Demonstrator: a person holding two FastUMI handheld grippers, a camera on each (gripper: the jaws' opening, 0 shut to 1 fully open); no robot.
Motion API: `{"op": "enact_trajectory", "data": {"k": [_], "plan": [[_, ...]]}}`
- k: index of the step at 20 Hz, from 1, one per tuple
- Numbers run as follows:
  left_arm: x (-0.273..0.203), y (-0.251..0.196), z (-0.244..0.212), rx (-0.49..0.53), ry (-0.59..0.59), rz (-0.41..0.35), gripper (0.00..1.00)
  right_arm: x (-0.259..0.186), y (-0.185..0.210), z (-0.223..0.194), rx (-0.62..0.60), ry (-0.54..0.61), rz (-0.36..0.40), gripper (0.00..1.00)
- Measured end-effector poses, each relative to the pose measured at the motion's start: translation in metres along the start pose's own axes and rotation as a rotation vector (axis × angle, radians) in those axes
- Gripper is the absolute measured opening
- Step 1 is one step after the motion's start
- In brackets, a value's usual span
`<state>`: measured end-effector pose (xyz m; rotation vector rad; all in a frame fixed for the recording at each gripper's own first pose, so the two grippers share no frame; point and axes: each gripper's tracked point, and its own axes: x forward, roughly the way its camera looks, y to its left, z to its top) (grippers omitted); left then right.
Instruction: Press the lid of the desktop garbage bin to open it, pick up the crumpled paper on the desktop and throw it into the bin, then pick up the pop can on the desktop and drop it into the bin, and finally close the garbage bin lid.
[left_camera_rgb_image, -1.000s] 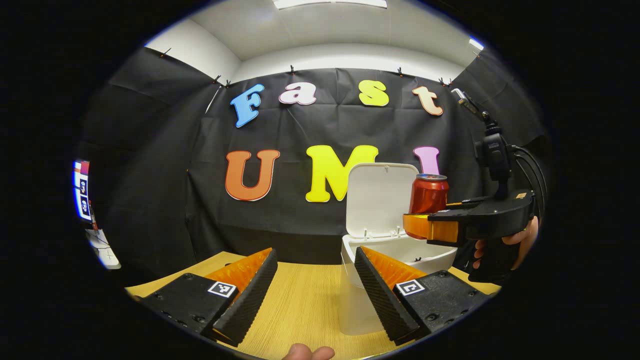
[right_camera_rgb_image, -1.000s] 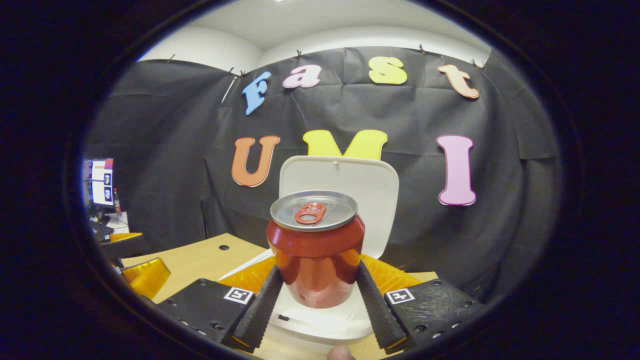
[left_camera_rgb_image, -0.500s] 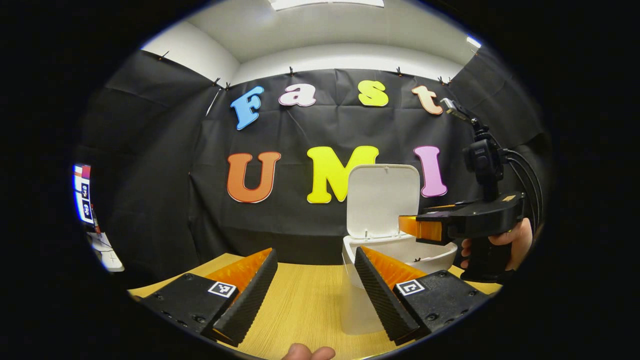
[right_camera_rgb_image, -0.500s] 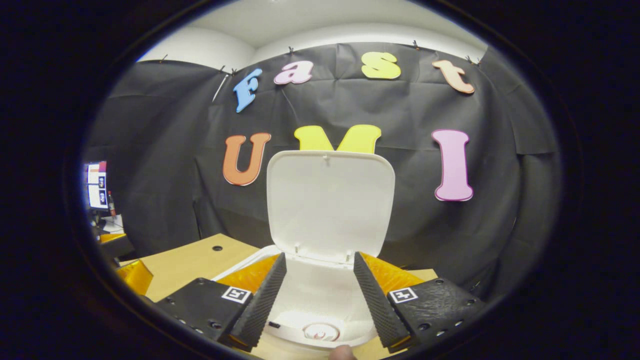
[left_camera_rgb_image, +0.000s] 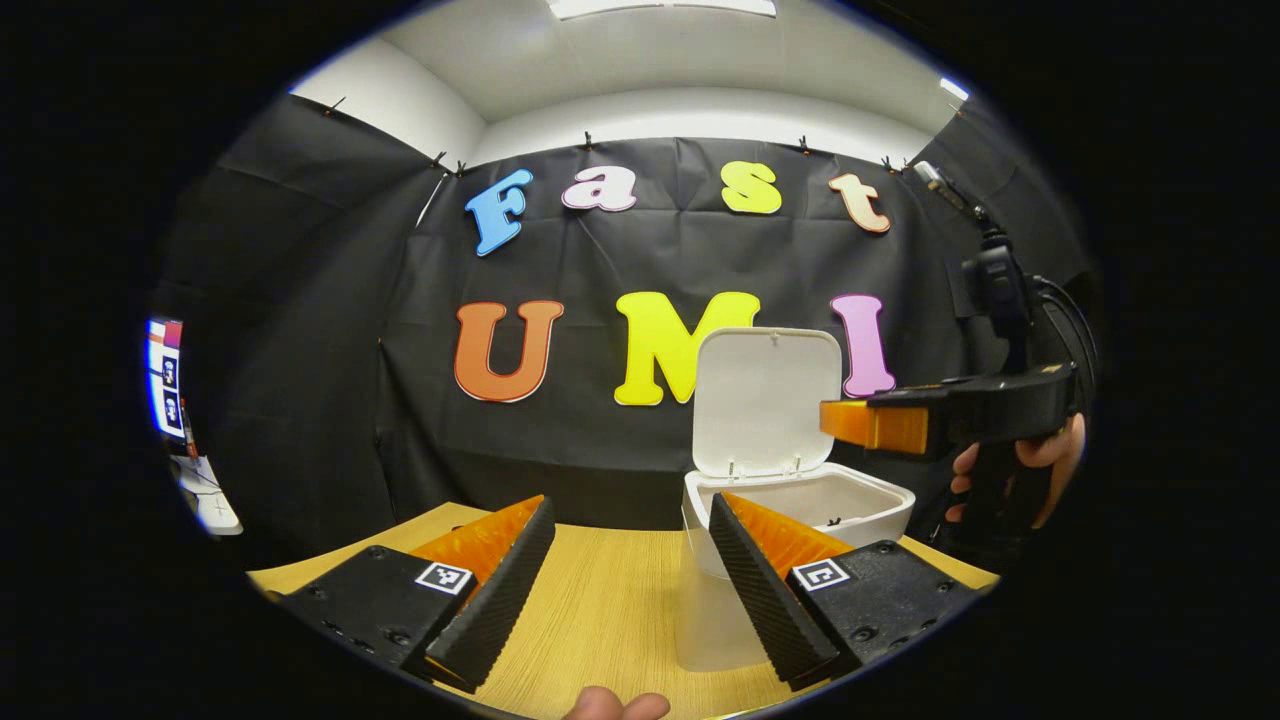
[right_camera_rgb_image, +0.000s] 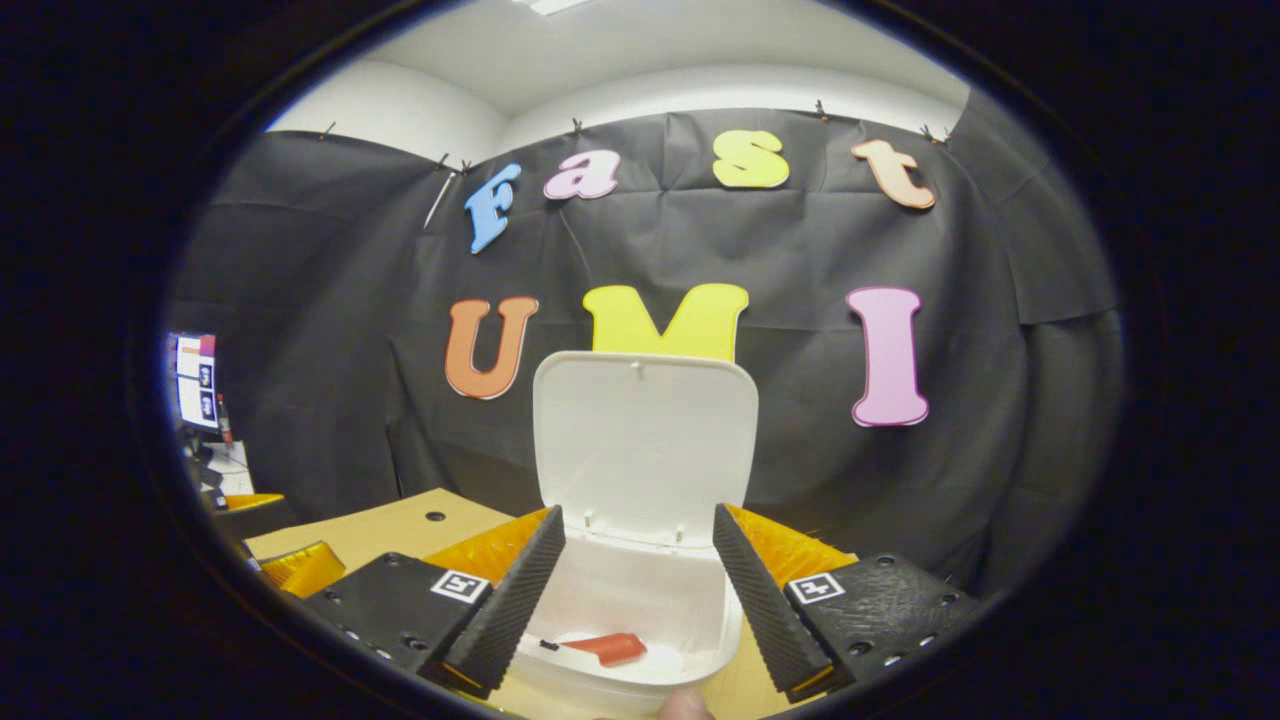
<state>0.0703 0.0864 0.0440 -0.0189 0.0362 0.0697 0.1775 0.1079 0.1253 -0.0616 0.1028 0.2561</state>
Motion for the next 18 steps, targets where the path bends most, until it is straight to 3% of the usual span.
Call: {"op": "enact_trajectory", "data": {"k": [4, 9, 13, 16, 18], "plan": [[0.003, -0.001, -0.006, -0.014, -0.002, -0.002, 1.0, -0.009, -0.008, 0.026, 0.049, -0.013, -0.013, 0.95], [0.01, 0.003, -0.011, -0.032, -0.007, -0.007, 1.0, -0.008, -0.008, 0.041, 0.017, -0.028, -0.023, 0.95], [0.042, -0.005, -0.008, -0.01, -0.005, -0.052, 1.0, -0.005, -0.004, 0.049, 0.028, -0.039, 0.037, 0.98], [0.065, -0.006, -0.01, 0.011, 0.002, -0.046, 1.0, 0.004, -0.015, 0.074, 0.019, -0.114, 0.022, 0.93], [0.069, -0.009, -0.018, 0.005, 0.02, -0.039, 1.0, 0.01, -0.014, 0.078, 0.011, -0.122, 0.018, 0.96]]}}
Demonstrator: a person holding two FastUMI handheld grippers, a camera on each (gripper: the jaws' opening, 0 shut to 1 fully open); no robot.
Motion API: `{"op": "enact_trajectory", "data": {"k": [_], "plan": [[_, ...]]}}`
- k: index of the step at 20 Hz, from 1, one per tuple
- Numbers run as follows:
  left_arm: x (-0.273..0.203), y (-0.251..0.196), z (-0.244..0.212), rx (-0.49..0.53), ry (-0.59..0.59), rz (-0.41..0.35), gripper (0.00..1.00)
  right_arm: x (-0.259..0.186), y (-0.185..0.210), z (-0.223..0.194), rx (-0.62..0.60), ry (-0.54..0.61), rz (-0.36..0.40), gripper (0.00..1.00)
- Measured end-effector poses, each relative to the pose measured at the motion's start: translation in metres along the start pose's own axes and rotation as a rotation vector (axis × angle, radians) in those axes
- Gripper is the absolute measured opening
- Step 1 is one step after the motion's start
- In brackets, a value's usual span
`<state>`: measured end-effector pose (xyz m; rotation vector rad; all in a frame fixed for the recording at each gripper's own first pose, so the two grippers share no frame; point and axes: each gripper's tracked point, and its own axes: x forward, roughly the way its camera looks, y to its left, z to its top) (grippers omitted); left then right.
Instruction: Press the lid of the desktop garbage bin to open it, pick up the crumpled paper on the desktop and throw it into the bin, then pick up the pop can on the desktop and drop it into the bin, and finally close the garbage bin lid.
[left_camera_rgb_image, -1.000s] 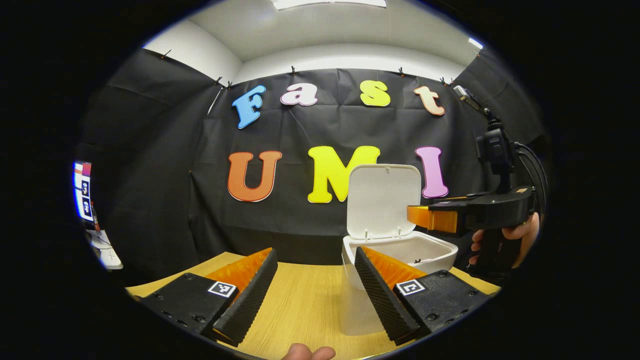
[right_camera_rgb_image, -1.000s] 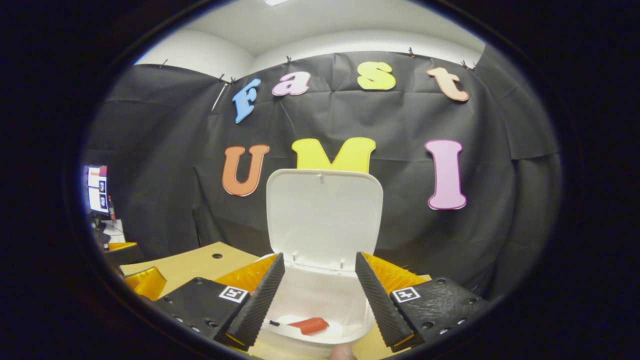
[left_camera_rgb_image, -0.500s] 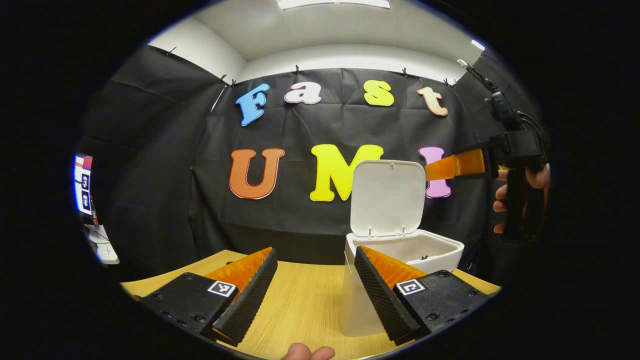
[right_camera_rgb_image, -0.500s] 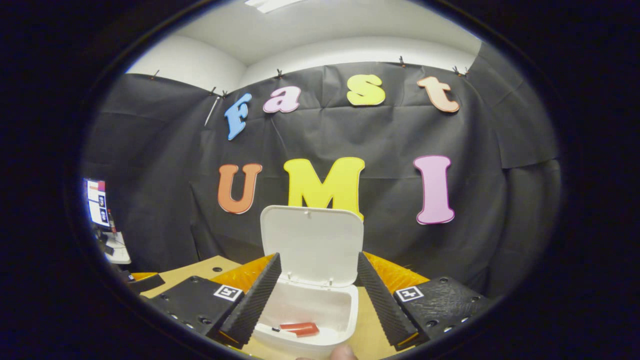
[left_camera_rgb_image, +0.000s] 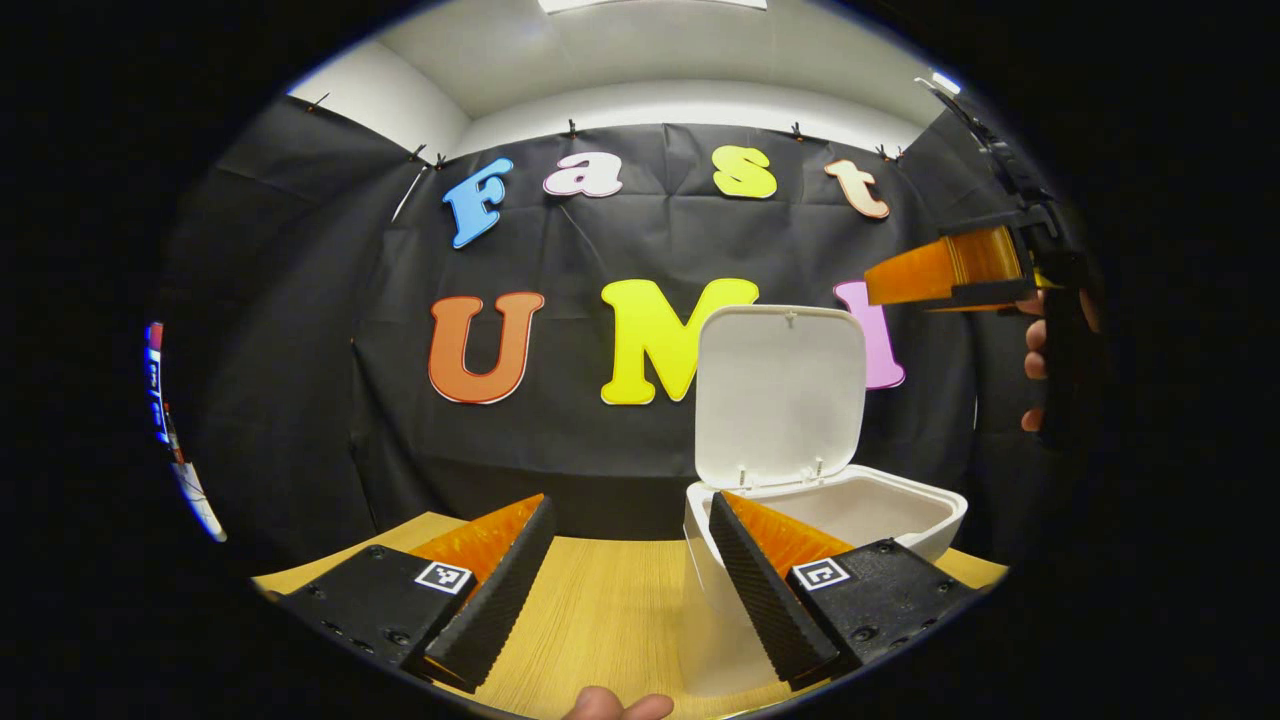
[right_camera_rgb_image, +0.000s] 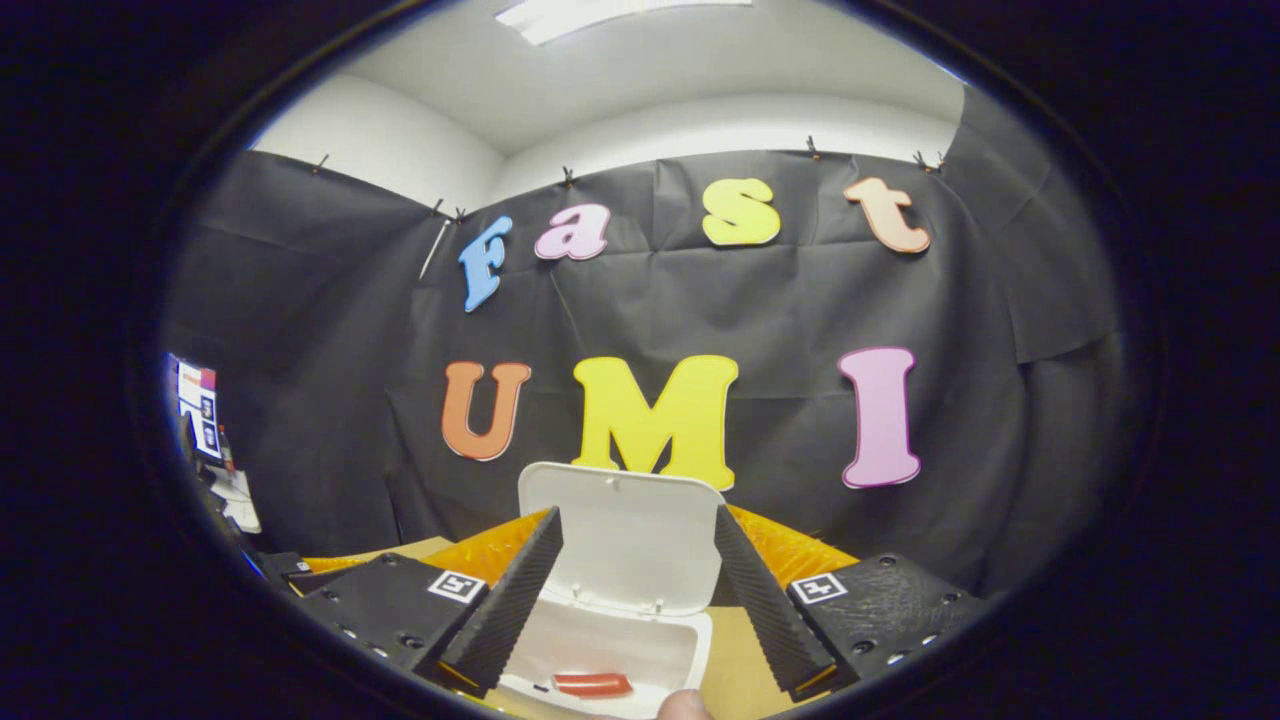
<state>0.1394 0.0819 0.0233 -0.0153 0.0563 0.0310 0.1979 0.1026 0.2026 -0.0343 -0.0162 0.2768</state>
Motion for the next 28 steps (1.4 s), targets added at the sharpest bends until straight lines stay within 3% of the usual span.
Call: {"op": "enact_trajectory", "data": {"k": [3, 6, 10, 15, 23, 28], "plan": [[-0.011, 0.0, -0.013, -0.065, 0.04, 0.001, 1.0, 0.011, -0.004, 0.008, 0.011, 0.001, -0.021, 0.95], [-0.03, 0.022, -0.015, -0.066, 0.046, 0.047, 1.0, 0.033, -0.009, 0.023, -0.017, -0.04, -0.081, 0.95], [-0.045, 0.046, -0.003, -0.059, 0.02, 0.091, 1.0, 0.071, 0.0, 0.034, -0.034, 0.002, -0.113, 0.94], [-0.048, 0.038, 0.011, -0.084, 0.007, 0.029, 0.98, 0.108, 0.006, 0.054, -0.048, 0.031, -0.163, 0.94], [-0.048, 0.064, 0.019, -0.019, 0.017, 0.043, 0.98, 0.151, -0.011, 0.019, 0.015, 0.173, -0.2, 0.95], [-0.043, 0.077, 0.005, -0.021, 0.054, 0.04, 0.98, 0.155, -0.011, -0.001, 0.065, 0.23, -0.167, 0.97]]}}
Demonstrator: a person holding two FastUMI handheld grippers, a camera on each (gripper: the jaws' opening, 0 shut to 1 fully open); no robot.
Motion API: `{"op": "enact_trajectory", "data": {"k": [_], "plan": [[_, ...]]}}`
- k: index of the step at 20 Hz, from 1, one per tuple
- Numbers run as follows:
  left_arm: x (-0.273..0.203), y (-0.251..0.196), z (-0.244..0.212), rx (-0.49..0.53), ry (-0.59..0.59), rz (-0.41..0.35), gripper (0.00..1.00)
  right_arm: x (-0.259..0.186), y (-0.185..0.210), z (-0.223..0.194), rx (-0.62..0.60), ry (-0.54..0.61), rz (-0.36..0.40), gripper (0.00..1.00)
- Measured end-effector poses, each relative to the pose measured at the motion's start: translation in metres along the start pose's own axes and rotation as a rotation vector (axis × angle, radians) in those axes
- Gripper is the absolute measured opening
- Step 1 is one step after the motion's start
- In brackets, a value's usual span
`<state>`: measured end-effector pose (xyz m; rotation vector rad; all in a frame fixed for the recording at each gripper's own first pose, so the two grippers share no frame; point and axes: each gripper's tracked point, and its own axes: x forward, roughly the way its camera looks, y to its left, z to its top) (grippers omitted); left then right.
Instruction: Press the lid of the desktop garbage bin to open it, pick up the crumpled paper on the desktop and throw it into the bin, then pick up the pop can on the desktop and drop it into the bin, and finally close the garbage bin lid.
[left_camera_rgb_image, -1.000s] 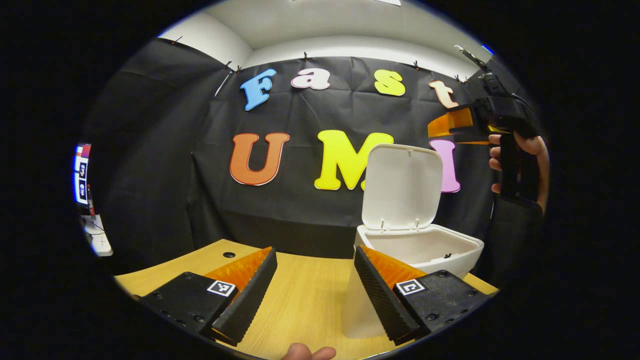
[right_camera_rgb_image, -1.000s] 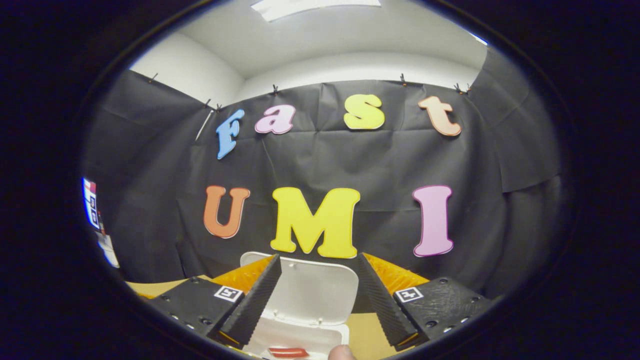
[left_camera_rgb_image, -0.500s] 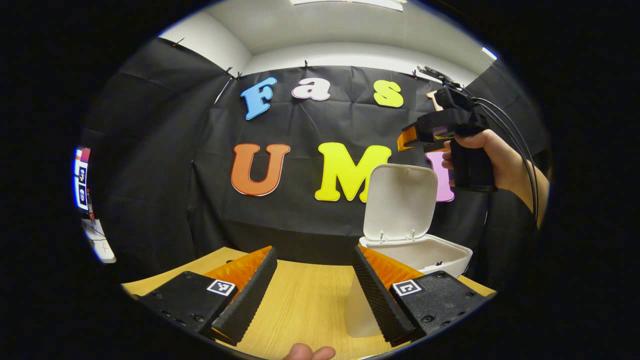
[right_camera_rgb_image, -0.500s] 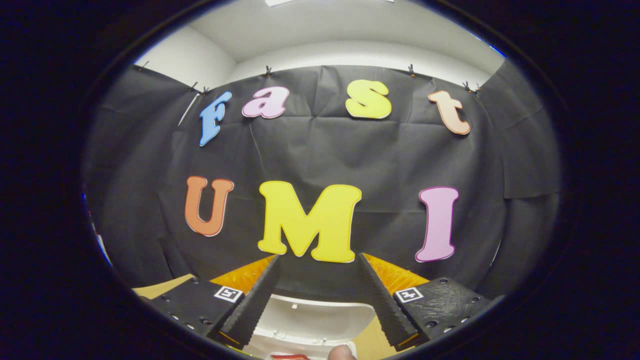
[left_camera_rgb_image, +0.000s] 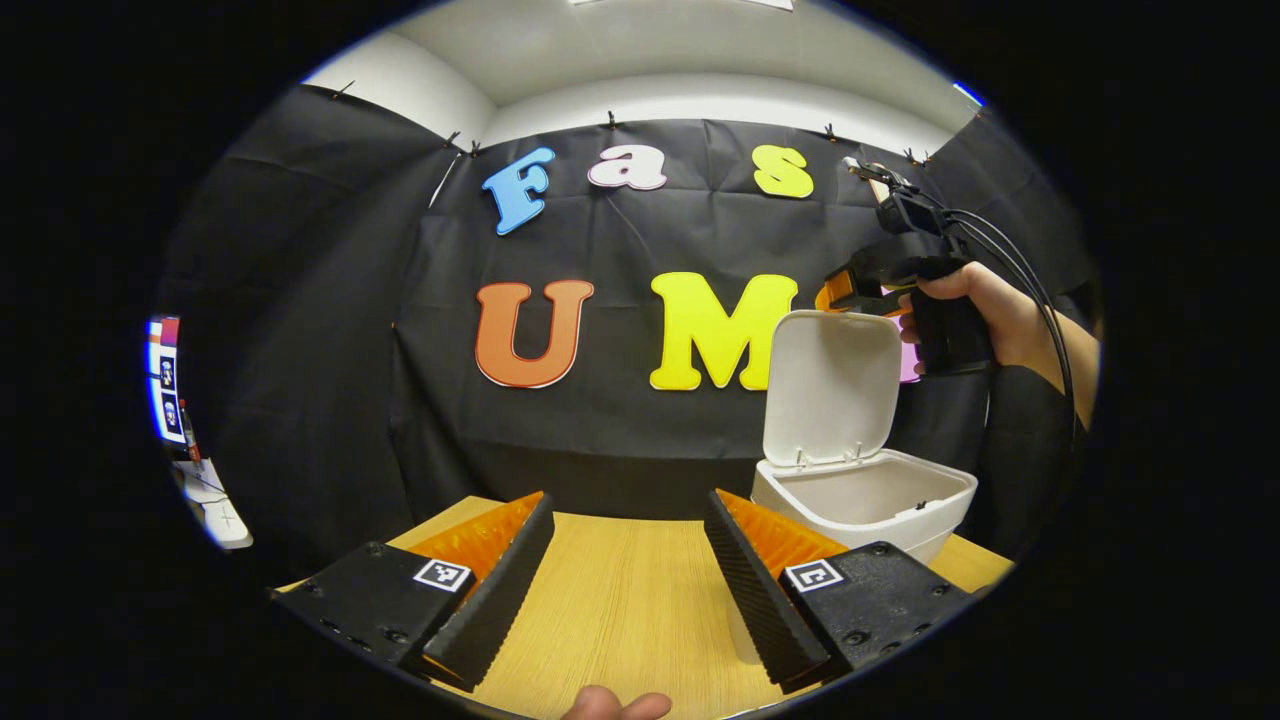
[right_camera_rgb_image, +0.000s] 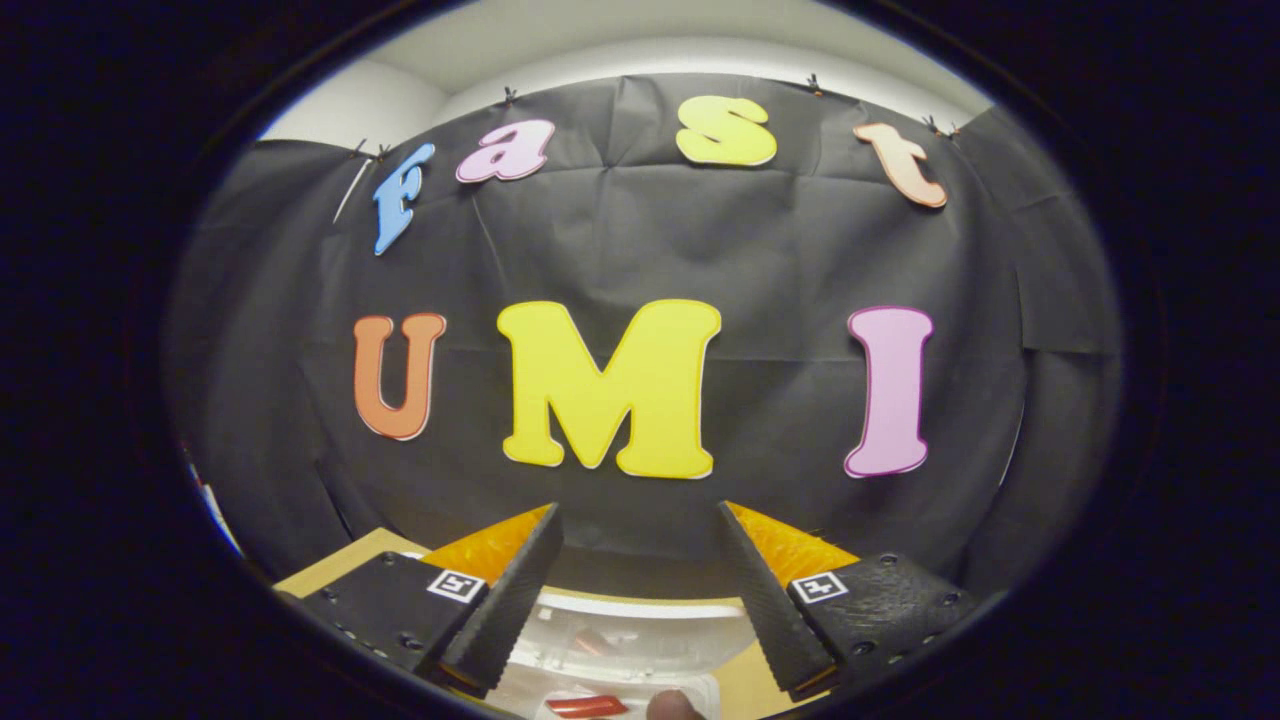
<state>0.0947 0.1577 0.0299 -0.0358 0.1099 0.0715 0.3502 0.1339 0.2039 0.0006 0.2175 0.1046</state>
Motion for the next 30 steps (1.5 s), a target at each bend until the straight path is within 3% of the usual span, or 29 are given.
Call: {"op": "enact_trajectory", "data": {"k": [5, 12, 16, 21, 30], "plan": [[0.005, 0.01, -0.01, -0.018, 0.003, -0.009, 0.98, -0.014, 0.0, -0.006, 0.003, 0.019, 0.028, 0.94], [0.016, 0.021, -0.026, 0.039, 0.011, -0.027, 0.98, -0.043, 0.009, -0.024, -0.007, 0.006, 0.055, 0.94], [0.014, 0.02, -0.028, 0.036, 0.008, -0.035, 0.98, -0.05, 0.04, -0.061, -0.013, 0.093, 0.129, 0.94], [0.009, 0.018, -0.025, 0.043, 0.008, -0.025, 0.98, -0.069, 0.06, -0.086, -0.042, 0.119, 0.176, 0.99], [0.006, -0.01, -0.009, 0.057, -0.017, -0.06, 0.97, -0.094, 0.055, -0.121, -0.019, 0.145, 0.152, 0.98]]}}
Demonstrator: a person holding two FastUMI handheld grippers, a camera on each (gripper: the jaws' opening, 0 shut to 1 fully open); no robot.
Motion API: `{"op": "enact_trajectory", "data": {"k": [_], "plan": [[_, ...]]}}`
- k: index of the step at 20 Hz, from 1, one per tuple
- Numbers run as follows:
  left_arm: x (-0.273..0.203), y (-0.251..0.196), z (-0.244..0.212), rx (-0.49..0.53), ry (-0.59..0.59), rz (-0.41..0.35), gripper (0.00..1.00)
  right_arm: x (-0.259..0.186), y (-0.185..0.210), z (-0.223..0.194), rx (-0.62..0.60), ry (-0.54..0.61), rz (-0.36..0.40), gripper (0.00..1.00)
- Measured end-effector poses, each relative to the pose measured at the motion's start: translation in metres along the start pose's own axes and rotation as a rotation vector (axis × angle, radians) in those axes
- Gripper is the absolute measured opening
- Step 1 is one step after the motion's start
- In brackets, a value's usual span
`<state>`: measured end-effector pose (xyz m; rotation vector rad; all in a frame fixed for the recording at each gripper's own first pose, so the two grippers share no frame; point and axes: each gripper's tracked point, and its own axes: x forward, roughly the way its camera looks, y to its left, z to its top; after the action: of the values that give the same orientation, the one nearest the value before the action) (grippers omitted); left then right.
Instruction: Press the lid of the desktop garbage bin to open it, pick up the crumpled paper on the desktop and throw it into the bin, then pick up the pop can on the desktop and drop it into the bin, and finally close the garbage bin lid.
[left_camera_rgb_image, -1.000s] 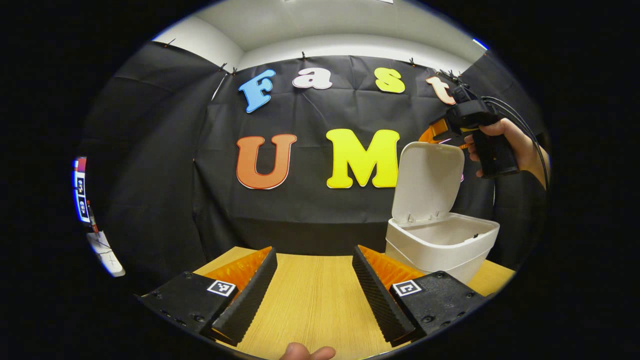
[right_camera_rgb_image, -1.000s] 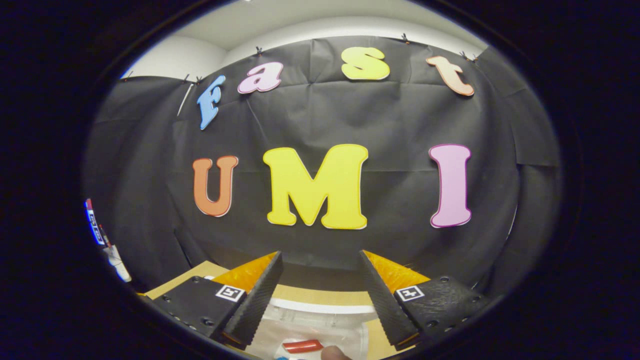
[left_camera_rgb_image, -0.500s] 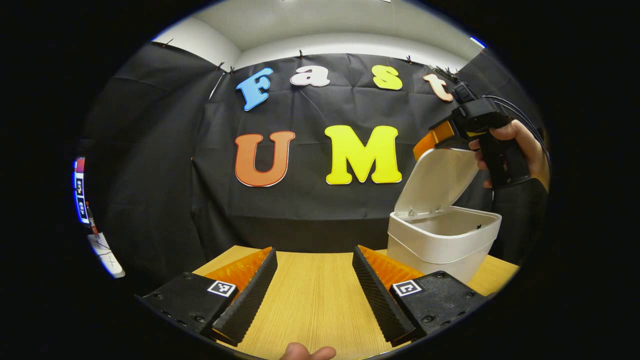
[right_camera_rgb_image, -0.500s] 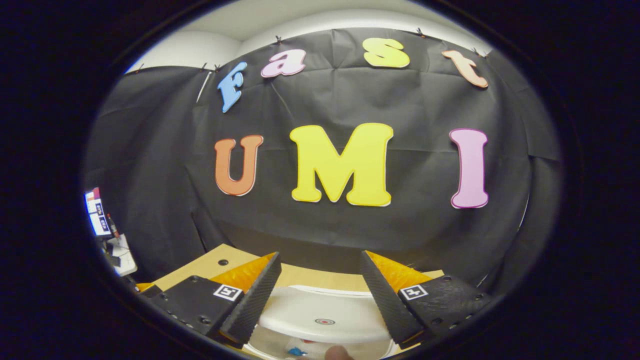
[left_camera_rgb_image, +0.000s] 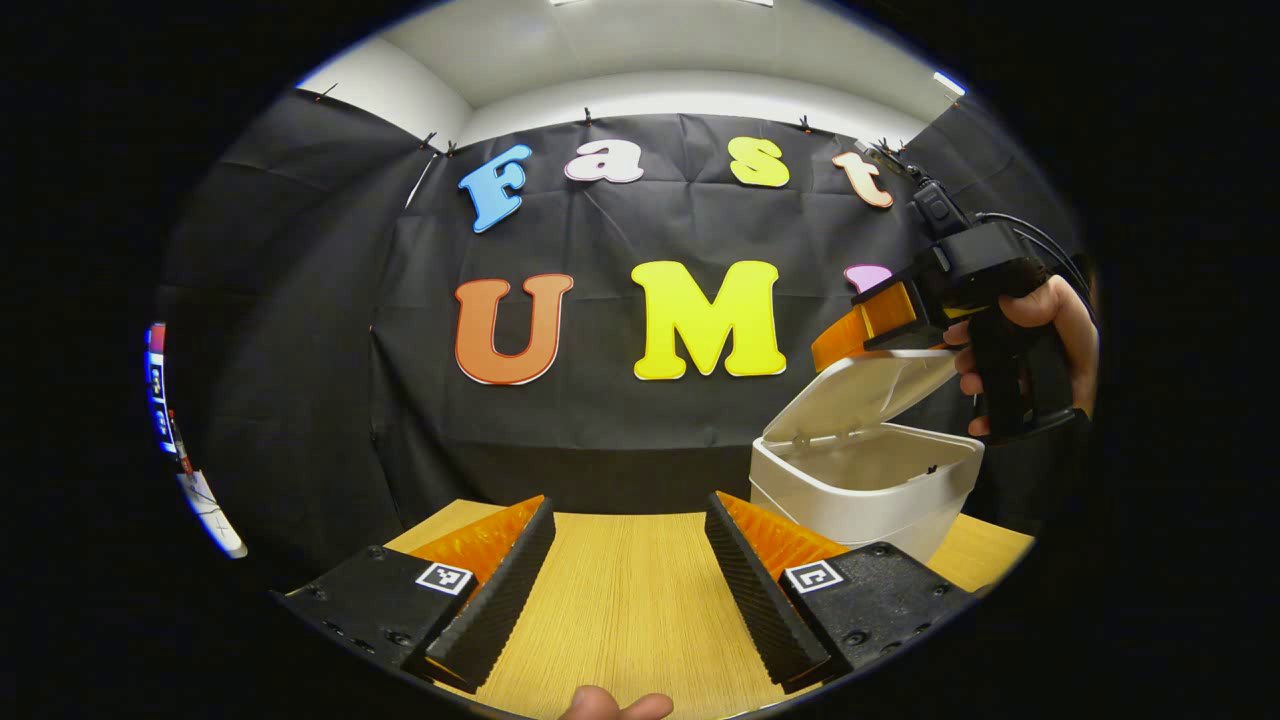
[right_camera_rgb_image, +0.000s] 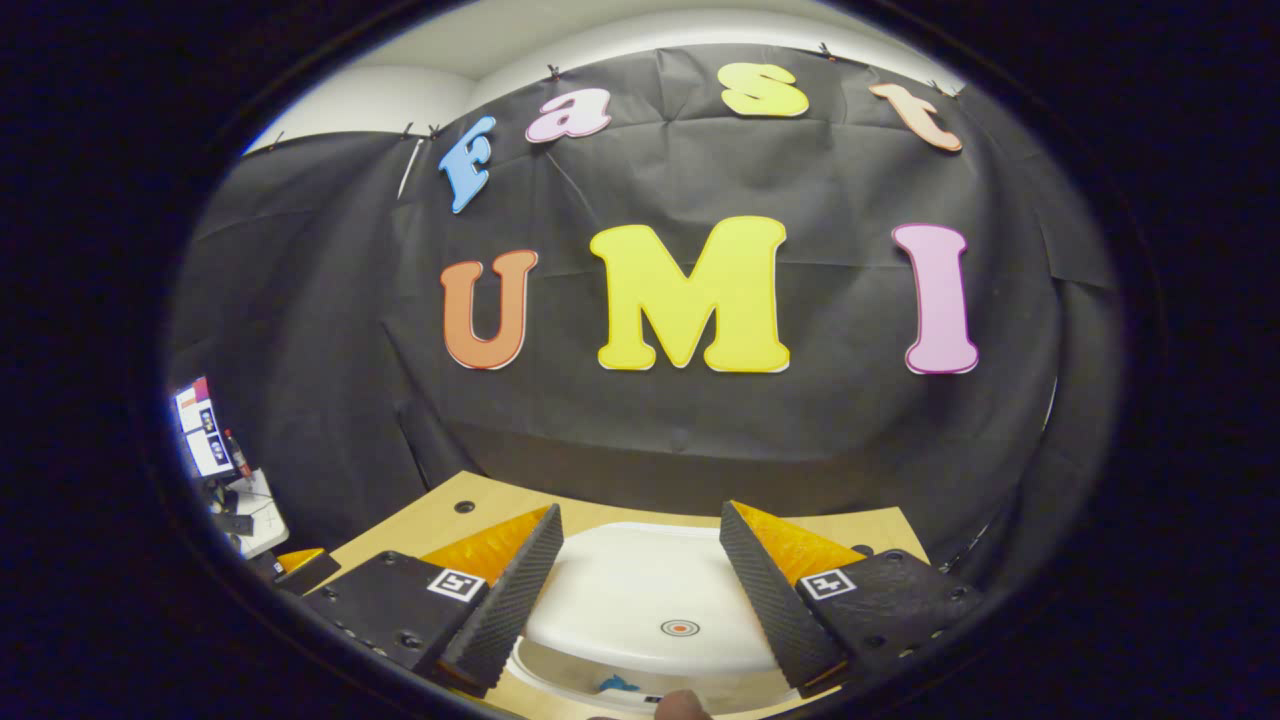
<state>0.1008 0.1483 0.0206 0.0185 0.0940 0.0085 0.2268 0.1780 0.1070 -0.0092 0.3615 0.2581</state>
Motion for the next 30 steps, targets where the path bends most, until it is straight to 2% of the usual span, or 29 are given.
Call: {"op": "enact_trajectory", "data": {"k": [14, 18, 21, 25, 30], "plan": [[-0.002, -0.025, -0.002, -0.046, 0.005, -0.033, 0.97, -0.026, -0.017, -0.06, 0.048, 0.017, -0.015, 0.99], [0.0, -0.033, -0.007, -0.045, 0.015, -0.046, 0.97, -0.028, -0.018, -0.067, 0.027, -0.014, -0.033, 0.97], [0.002, -0.036, -0.01, -0.051, 0.018, -0.053, 0.97, -0.026, -0.018, -0.08, 0.004, 0.011, -0.044, 0.96], [0.006, -0.036, -0.014, -0.056, 0.023, -0.047, 0.97, -0.027, -0.018, -0.084, -0.015, 0.0, -0.049, 0.97], [0.01, -0.042, -0.025, -0.054, 0.049, -0.053, 0.98, -0.029, -0.02, -0.086, 0.009, -0.076, -0.059, 0.97]]}}
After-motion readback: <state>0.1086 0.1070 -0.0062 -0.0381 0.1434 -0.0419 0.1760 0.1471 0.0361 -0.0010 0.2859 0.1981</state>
